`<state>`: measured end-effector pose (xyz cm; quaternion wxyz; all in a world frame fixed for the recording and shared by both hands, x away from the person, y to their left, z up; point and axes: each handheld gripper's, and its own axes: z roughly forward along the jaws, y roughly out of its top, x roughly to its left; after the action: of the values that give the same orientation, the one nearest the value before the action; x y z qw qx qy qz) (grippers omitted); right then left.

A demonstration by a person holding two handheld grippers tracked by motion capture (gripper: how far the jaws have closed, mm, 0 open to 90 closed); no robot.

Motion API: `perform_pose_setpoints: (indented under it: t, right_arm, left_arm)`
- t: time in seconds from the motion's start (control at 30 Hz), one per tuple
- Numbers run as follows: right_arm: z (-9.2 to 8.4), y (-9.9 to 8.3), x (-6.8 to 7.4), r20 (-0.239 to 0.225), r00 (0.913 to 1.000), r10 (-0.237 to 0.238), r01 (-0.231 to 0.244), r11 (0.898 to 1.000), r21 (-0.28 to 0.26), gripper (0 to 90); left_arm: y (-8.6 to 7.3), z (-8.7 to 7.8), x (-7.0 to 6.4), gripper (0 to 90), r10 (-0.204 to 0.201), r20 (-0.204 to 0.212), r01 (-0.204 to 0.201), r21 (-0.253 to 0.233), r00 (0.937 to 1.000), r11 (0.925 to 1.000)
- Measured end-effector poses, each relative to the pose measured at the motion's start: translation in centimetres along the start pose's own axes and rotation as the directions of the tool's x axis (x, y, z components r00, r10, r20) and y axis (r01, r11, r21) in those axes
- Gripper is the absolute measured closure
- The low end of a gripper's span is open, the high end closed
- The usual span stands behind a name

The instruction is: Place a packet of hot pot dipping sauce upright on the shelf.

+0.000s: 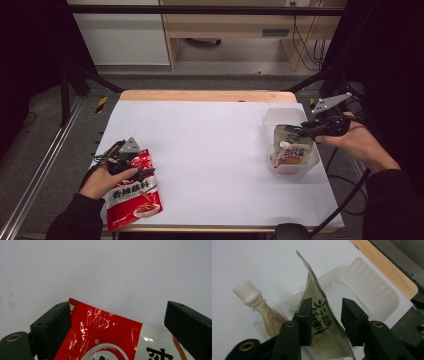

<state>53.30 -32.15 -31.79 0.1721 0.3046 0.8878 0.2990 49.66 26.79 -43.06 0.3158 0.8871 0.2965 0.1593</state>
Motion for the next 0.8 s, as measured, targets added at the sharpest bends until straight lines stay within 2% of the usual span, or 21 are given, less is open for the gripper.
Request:
perform_pose_setpoints:
  t: [0.07,0.1,0.2,0.23,0.27,0.3,0.4,0.43,0.47,0.5,0.53,0.57,0.6,0.63,0.67,0.7,0.73,0.77,0.8]
  right_arm:
    - [-0.3,0.3,0.3,0.004,1.0000,-0.005,0.005,1.000,-0.019,55.5]
    - [-0.5,0.6,0.6,0.026,0.9996,-0.009,0.010,0.999,-0.040,48.4]
    - [-0.9,1.0,1.0,0.045,0.9990,-0.009,0.012,0.998,-0.062,43.9]
    - [-1.2,1.5,1.4,0.059,0.9981,-0.014,0.019,0.996,-0.085,38.2]
    - [-1.2,1.5,1.4,0.059,0.9981,-0.014,0.019,0.996,-0.085,38.2]
    - [-1.4,2.0,2.0,0.071,0.9974,-0.015,0.022,0.995,-0.099,32.2]
    - [-1.6,2.6,2.7,0.085,0.9963,-0.016,0.026,0.993,-0.116,27.1]
    - [-1.8,3.2,3.5,0.103,0.9945,-0.022,0.035,0.991,-0.131,21.9]
    - [-1.8,3.2,3.5,0.103,0.9945,-0.022,0.035,0.991,-0.131,21.9]
    - [-2.0,3.8,4.6,0.129,0.9912,-0.029,0.046,0.990,-0.133,18.8]
    - [-2.0,3.8,4.6,0.129,0.9912,-0.029,0.046,0.990,-0.133,18.8]
    - [-2.1,4.5,5.8,0.146,0.9886,-0.038,0.059,0.987,-0.146,16.9]
    - [-2.1,4.5,5.8,0.146,0.9886,-0.038,0.059,0.987,-0.146,16.9]
    - [-2.2,5.1,7.0,0.146,0.9889,-0.029,0.055,0.984,-0.172,14.8]
    - [-2.2,5.1,7.0,0.146,0.9889,-0.029,0.055,0.984,-0.172,14.8]
    - [-2.0,5.7,8.2,0.147,0.9886,-0.031,0.058,0.981,-0.186,12.7]
    - [-2.0,5.7,8.2,0.147,0.9886,-0.031,0.058,0.981,-0.186,12.7]
    - [-1.8,6.1,9.3,0.144,0.9887,-0.041,0.068,0.979,-0.192,11.9]
    - [-1.8,6.1,9.3,0.144,0.9887,-0.041,0.068,0.979,-0.192,11.9]
  left_arm:
    - [0.0,0.0,0.0,7.2,0.002,-0.001,-0.002,0.000,1.0000,1.0000]
    - [0.0,0.1,0.0,7.2,-0.001,-0.003,0.001,0.000,1.0000,1.0000]
    - [-0.1,0.1,0.0,7.2,0.000,-0.006,0.000,-0.002,1.0000,1.0000]
    - [-0.1,0.1,0.0,7.2,-0.002,-0.007,0.002,0.001,1.0000,1.0000]
    - [-0.1,0.1,0.0,7.2,-0.002,-0.007,0.002,0.001,1.0000,1.0000]
    - [-0.2,0.1,0.1,7.2,-0.004,-0.009,0.004,0.000,0.9999,1.0000]
    - [-0.3,0.1,0.2,7.2,-0.006,-0.016,0.006,0.000,0.9998,1.0000]
    - [-0.3,0.1,0.2,7.2,-0.007,-0.024,0.007,0.000,0.9997,1.0000]
    - [-0.3,0.1,0.2,7.2,-0.007,-0.024,0.007,0.000,0.9997,1.0000]
    - [-0.5,0.1,0.3,7.2,-0.011,-0.027,0.011,0.001,0.9996,0.9999]
    - [-0.5,0.1,0.3,7.2,-0.011,-0.027,0.011,0.001,0.9996,0.9999]
    - [-0.6,0.1,0.4,7.2,-0.018,-0.033,0.018,0.000,0.9993,0.9998]
    - [-0.6,0.1,0.4,7.1,-0.018,-0.033,0.018,0.000,0.9993,0.9998]
    - [-0.6,0.2,0.4,6.9,-0.022,-0.039,0.022,-0.003,0.9990,0.9998]
    - [-0.6,0.2,0.4,6.7,-0.022,-0.039,0.022,-0.003,0.9990,0.9998]
    - [-0.7,0.0,0.4,6.3,-0.017,-0.039,0.017,-0.011,0.9991,0.9998]
    - [-0.7,0.0,0.4,6.0,-0.017,-0.039,0.017,-0.011,0.9991,0.9998]
    - [-0.8,-0.1,0.4,6.0,-0.014,-0.036,0.013,-0.024,0.9993,0.9996]
    - [-0.8,-0.1,0.4,6.0,-0.014,-0.036,0.013,-0.024,0.9993,0.9996]
